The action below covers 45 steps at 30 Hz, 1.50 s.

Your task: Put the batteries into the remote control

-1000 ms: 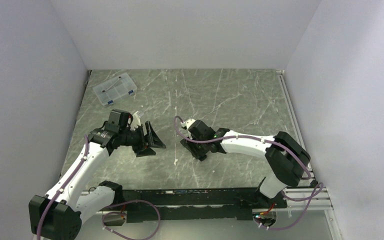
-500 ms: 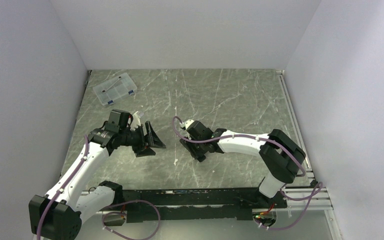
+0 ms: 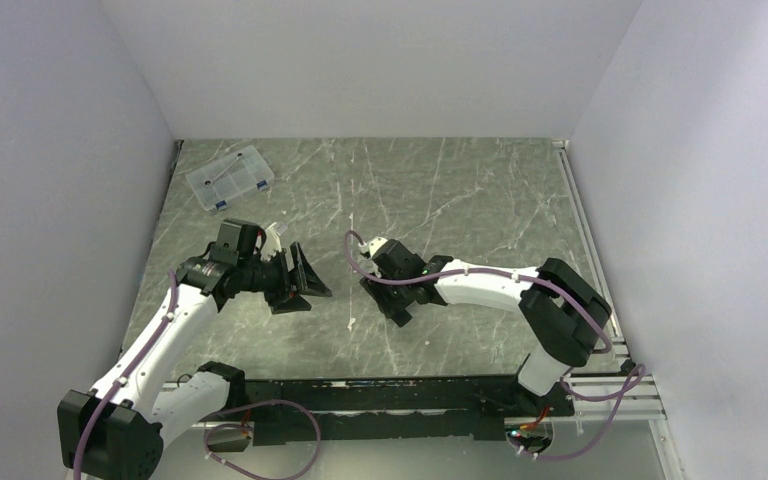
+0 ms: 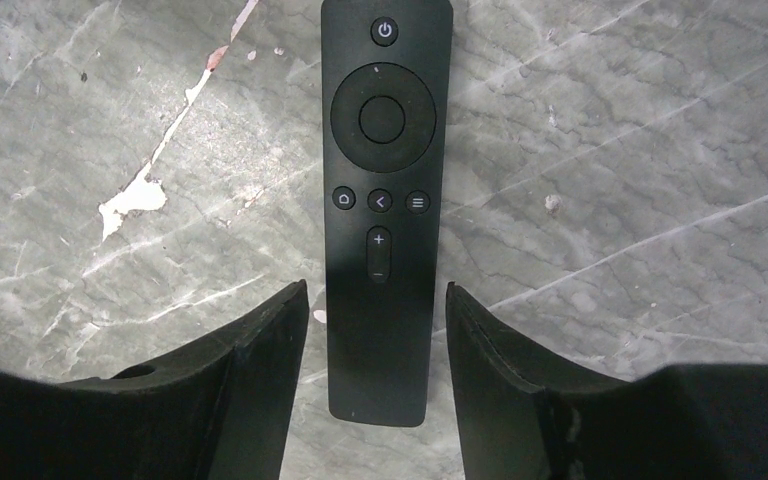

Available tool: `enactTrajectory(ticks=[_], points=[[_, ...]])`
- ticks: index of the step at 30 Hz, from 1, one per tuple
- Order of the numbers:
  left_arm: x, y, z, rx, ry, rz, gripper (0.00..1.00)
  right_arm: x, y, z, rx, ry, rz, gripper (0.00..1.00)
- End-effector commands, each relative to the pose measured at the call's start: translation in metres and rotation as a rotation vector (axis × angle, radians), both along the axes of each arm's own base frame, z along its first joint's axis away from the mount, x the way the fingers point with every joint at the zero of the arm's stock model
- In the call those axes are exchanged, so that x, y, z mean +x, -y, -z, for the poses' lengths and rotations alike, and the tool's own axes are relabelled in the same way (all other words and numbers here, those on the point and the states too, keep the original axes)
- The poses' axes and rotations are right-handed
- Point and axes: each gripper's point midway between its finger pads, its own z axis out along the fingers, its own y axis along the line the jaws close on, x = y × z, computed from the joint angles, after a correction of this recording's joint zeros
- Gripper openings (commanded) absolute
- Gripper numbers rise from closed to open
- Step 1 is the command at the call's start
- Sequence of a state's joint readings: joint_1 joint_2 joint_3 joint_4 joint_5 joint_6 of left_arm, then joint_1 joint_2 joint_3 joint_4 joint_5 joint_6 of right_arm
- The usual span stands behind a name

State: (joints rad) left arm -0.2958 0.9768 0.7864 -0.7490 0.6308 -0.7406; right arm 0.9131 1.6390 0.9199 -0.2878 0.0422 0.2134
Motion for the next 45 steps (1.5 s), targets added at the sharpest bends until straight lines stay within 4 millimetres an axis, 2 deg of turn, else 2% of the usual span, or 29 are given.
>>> enactTrajectory(ticks=[1,2,3,4,5,13,21,29,30,31,40,45], points=[[0.003,0.001,-0.01,-0.011,0.05,0.014,0.74,0.01,-0.012,-0.028,0.066,0.046,0.012,0.57],[0.004,0.001,-0.01,-0.011,0.05,0.014,0.74,0.011,-0.011,-0.031,0.069,0.052,0.015,0.59],[0.004,0.001,-0.01,-0.01,0.051,0.014,0.74,0.011,-0.011,-0.035,0.076,0.06,0.016,0.82],[0.004,0.001,-0.01,-0.008,0.051,0.013,0.74,0.011,-0.011,-0.04,0.083,0.067,0.018,0.98],[0.005,0.001,-0.01,-0.007,0.053,0.013,0.74,0.011,-0.01,-0.044,0.09,0.074,0.019,1.0],[0.008,-0.001,-0.01,0.016,0.059,0.014,0.76,0.017,-0.002,-0.082,0.155,0.145,0.055,1.0],[0.015,-0.011,-0.014,0.095,0.096,-0.001,0.84,0.027,0.023,-0.118,0.213,0.258,0.155,1.0],[0.027,-0.026,-0.02,0.199,0.15,-0.04,0.87,0.026,0.052,-0.133,0.178,0.307,0.217,1.0],[0.028,-0.028,-0.022,0.21,0.159,-0.045,0.98,0.027,0.056,-0.138,0.185,0.325,0.235,1.0],[0.03,-0.031,-0.023,0.225,0.166,-0.052,0.99,0.027,0.06,-0.14,0.191,0.339,0.252,1.0],[0.043,-0.051,-0.035,0.312,0.304,-0.132,1.0,0.027,0.09,-0.166,0.239,0.445,0.377,1.0],[0.044,-0.06,-0.041,0.359,0.347,-0.133,1.0,0.022,0.105,-0.182,0.277,0.496,0.414,1.0]])
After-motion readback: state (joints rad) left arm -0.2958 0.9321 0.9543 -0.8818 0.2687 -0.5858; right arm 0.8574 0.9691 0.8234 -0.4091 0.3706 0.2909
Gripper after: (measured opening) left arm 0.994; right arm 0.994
